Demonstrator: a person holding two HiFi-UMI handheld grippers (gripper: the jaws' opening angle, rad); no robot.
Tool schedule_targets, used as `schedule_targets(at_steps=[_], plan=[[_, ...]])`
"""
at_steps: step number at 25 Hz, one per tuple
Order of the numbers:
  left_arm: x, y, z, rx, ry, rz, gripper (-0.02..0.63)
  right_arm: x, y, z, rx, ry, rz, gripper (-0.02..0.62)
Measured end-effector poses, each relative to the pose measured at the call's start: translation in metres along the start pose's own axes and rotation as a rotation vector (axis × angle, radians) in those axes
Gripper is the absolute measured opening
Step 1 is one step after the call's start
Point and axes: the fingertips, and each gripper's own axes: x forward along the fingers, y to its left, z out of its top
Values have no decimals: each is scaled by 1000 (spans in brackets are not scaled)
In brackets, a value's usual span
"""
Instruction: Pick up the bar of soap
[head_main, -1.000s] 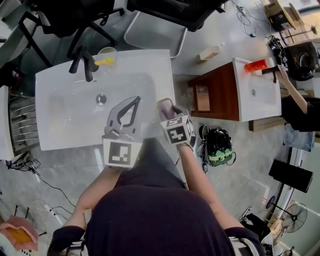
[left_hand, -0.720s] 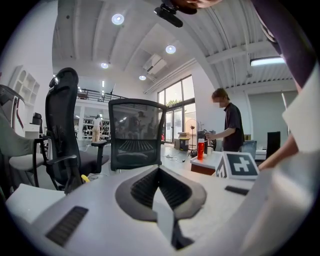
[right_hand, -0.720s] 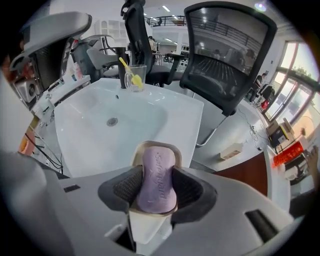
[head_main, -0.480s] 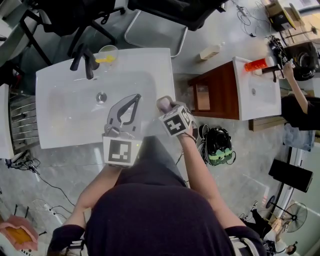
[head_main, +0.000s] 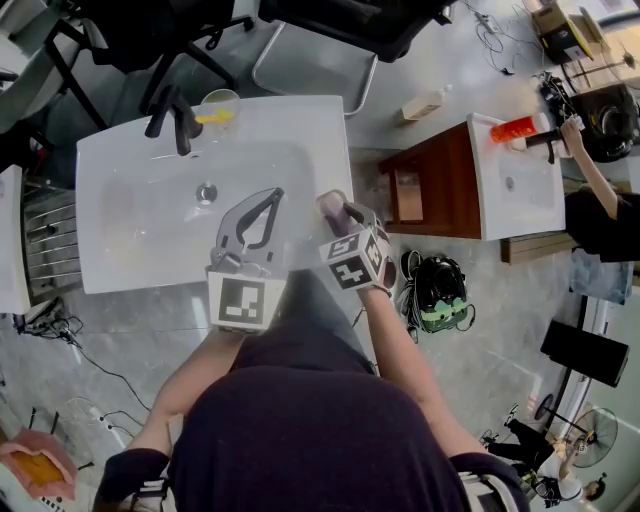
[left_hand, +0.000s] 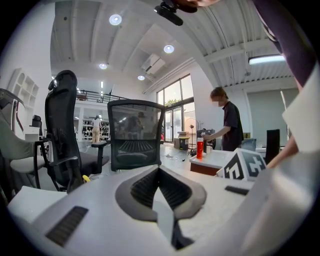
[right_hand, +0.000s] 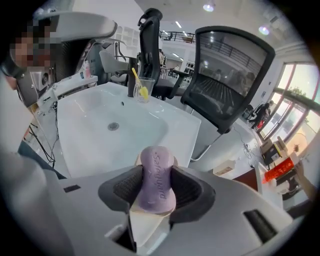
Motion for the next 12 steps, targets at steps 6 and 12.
schedule_targets(at_steps=[6, 12], plan=[[-4, -2, 6, 9, -17, -1, 0, -35, -9, 31, 31, -148, -67, 193], [-6, -4, 22, 28, -68, -6, 0, -87, -29, 72, 65, -331, -178, 193]])
